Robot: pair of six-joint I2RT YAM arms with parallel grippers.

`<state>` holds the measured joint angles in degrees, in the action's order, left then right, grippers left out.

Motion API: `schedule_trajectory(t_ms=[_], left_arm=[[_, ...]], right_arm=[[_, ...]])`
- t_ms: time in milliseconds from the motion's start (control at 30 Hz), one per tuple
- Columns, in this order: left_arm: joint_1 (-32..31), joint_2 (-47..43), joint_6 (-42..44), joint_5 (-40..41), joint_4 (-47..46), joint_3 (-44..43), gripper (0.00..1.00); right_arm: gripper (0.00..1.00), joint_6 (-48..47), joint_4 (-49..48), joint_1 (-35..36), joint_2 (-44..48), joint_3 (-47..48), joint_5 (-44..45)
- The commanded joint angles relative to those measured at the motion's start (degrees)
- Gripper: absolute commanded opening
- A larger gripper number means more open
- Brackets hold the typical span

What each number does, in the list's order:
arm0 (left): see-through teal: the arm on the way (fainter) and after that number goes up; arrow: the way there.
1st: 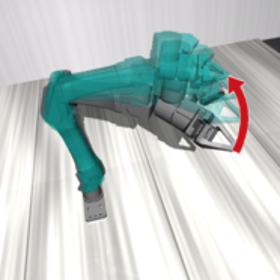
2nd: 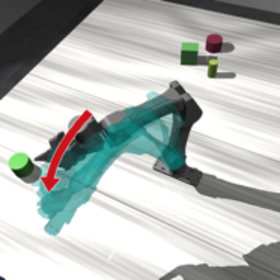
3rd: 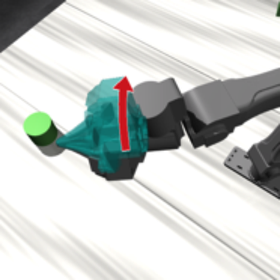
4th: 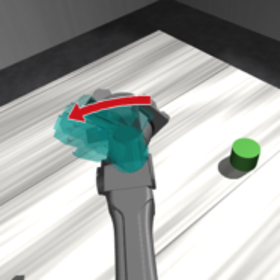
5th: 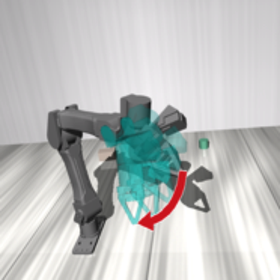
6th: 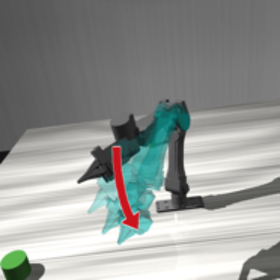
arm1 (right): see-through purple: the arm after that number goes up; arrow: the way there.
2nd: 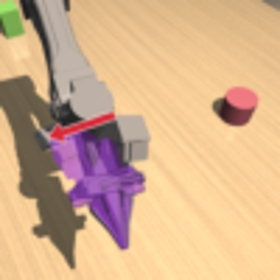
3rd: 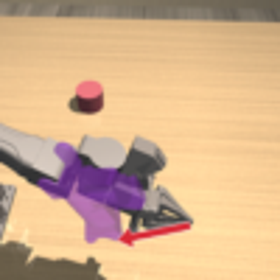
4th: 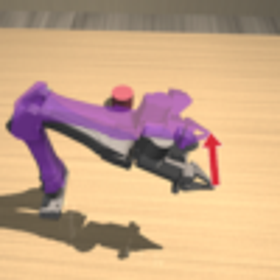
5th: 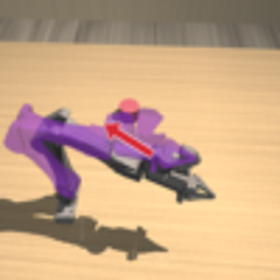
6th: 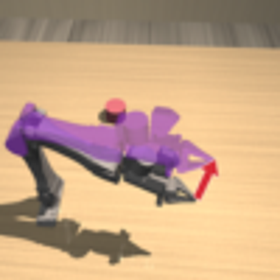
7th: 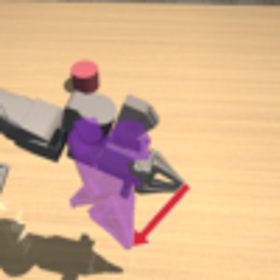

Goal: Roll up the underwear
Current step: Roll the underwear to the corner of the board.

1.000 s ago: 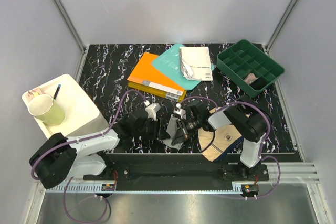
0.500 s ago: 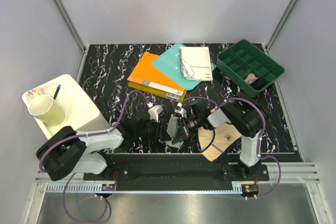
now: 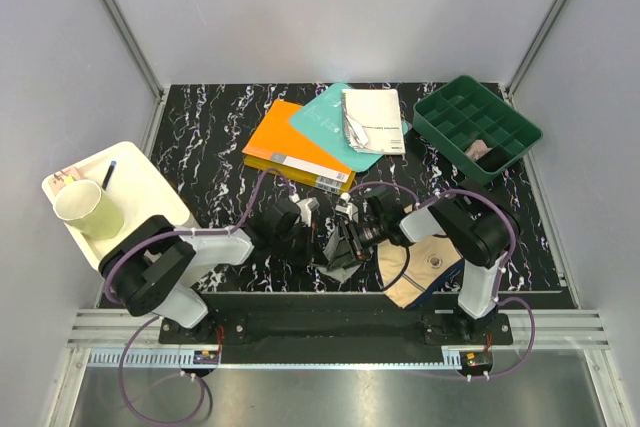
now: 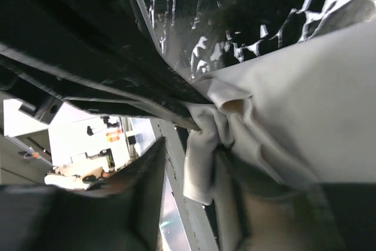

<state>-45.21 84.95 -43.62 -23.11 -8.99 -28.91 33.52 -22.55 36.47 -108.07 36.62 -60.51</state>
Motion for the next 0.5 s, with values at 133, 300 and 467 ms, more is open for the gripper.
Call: schedule_trajectory(t_ms=[133, 300, 467], left_arm=[[3.0, 2.1, -1.3, -3.2, 5.7, -0.8, 0.0], [3.8, 3.3, -0.9, -5.7, 6.2, -2.2, 0.0], [4.1, 5.3, -1.0, -8.1, 6.1, -3.5, 0.0]], right_arm=[[0.65, -6.0, 11.4, -0.2, 10.0, -0.3, 12.2], [0.75, -10.1, 16.0, -0.1, 17.9, -2.3, 22.0], [0.76, -11.1, 13.3, 2.3, 26.7, -6.5, 27.7]])
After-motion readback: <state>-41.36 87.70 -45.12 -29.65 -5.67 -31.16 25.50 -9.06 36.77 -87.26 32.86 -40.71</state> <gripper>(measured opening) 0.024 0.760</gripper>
